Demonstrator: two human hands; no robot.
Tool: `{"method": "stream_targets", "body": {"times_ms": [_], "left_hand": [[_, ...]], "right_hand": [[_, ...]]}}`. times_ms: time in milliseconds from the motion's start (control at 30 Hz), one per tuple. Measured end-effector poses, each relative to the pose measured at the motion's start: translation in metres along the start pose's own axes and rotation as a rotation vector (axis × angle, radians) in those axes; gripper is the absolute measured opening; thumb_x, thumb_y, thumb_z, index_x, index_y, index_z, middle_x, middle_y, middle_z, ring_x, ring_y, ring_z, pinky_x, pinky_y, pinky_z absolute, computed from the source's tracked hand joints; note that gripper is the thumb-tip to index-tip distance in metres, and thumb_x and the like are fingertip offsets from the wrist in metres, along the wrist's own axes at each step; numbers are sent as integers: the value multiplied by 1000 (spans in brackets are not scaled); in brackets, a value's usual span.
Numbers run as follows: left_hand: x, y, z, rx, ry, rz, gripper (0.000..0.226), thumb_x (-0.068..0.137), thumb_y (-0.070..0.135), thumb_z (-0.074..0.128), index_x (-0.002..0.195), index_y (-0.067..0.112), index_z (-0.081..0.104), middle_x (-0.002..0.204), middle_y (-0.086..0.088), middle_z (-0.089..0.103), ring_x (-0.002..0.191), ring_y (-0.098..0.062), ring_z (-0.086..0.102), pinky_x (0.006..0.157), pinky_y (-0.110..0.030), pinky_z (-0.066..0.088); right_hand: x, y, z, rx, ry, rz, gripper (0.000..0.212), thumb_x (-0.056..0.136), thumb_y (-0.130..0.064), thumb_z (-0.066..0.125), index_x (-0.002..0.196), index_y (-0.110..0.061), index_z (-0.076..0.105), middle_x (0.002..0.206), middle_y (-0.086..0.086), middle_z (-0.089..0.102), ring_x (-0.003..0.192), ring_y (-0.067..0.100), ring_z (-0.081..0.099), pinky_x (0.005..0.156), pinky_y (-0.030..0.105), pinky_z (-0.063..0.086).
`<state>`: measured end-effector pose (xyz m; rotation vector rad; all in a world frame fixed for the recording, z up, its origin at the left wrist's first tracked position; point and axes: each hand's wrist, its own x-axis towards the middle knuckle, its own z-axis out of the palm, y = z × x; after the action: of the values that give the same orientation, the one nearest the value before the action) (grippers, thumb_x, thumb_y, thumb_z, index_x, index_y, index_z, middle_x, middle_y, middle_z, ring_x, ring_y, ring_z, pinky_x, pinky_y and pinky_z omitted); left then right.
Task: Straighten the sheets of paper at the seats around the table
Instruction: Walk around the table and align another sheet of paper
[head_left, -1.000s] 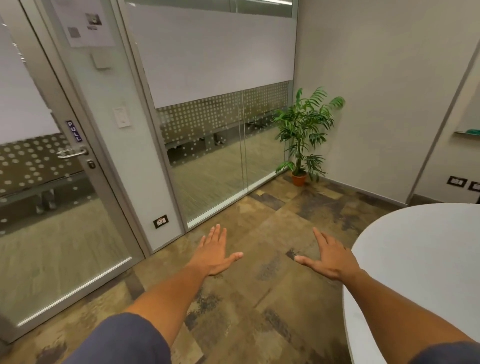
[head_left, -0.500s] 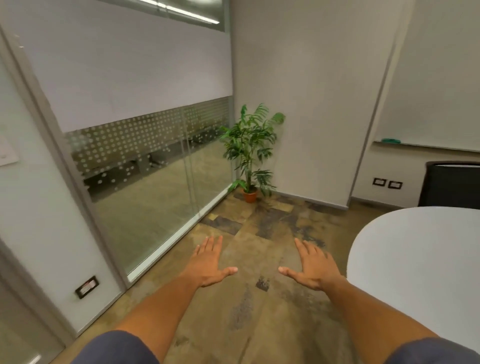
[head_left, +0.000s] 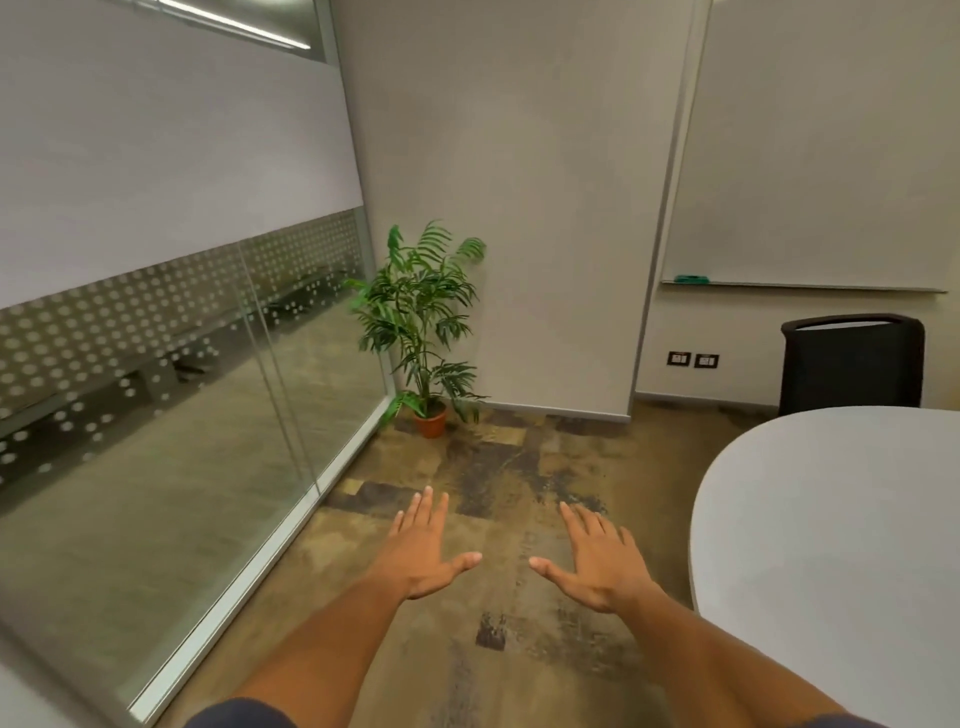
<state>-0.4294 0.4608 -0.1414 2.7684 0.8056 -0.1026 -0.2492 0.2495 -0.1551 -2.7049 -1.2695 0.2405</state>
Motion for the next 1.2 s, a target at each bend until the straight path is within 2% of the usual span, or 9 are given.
{"method": "stream_targets", "body": {"times_ms": [133, 300, 500, 667, 767, 1000, 1100, 1200], "left_hand": [[78, 26, -2, 5, -36, 37, 110, 82, 86, 32, 157, 20, -13, 164, -7, -21, 152, -23, -17, 123, -42, -5], [178, 90, -20, -2, -61, 148, 109, 82, 86, 33, 158, 21, -11, 165, -6, -19, 152, -23, -15, 123, -42, -4], [290, 169, -23, 67, -114, 356, 108, 82, 85, 35, 159, 22, -8, 165, -5, -17, 152, -23, -16, 124, -45, -4], [378, 232, -21, 185, -114, 633, 107, 84, 82, 36, 158, 20, -8, 165, -8, -17, 152, -25, -16, 125, -47, -2], [429, 261, -26, 196, -113, 748, 107, 84, 83, 35, 158, 19, -7, 165, -9, -16, 152, -25, -15, 125, -48, 0], [517, 313, -20, 172, -167, 950, 108, 82, 84, 34, 158, 21, -8, 165, -7, -18, 152, -24, -16, 123, -45, -4], [536, 342, -8, 192, -217, 1031, 109, 82, 85, 33, 158, 20, -8, 164, -7, -19, 152, -24, -17, 122, -43, -6], [542, 381, 10, 191, -255, 1100, 110, 82, 86, 33, 158, 19, -9, 165, -7, -18, 152, -25, -17, 122, -43, -5]], "right_hand": [[50, 57, -1, 25, -9, 70, 117, 63, -98, 5, 157, -29, -3, 166, 3, 7, 152, 26, 9, 121, 53, 10], [101, 134, -27, 55, 53, 214, 119, 60, -101, 5, 157, -33, -3, 166, 2, 7, 152, 28, 10, 120, 53, 10], [143, 208, -41, 105, 119, 437, 122, 58, -103, 5, 157, -32, 0, 166, 1, 7, 152, 29, 11, 120, 53, 12], [169, 262, -46, 93, 145, 637, 125, 55, -102, -2, 157, -30, 0, 167, 1, 6, 152, 30, 9, 120, 54, 11], [189, 283, -55, 98, 165, 762, 124, 56, -101, 0, 157, -30, -2, 167, 2, 3, 153, 30, 7, 120, 54, 10], [216, 299, -75, 161, 236, 999, 109, 72, -93, 18, 157, -28, 0, 167, 2, 4, 153, 29, 8, 121, 52, 11], [207, 311, -74, 187, 222, 1092, 107, 75, -91, 21, 157, -28, -2, 167, 2, 2, 153, 28, 5, 121, 52, 9], [188, 331, -70, 209, 230, 1182, 107, 76, -90, 23, 157, -26, -4, 167, 3, 3, 153, 26, 6, 122, 50, 14]]}}
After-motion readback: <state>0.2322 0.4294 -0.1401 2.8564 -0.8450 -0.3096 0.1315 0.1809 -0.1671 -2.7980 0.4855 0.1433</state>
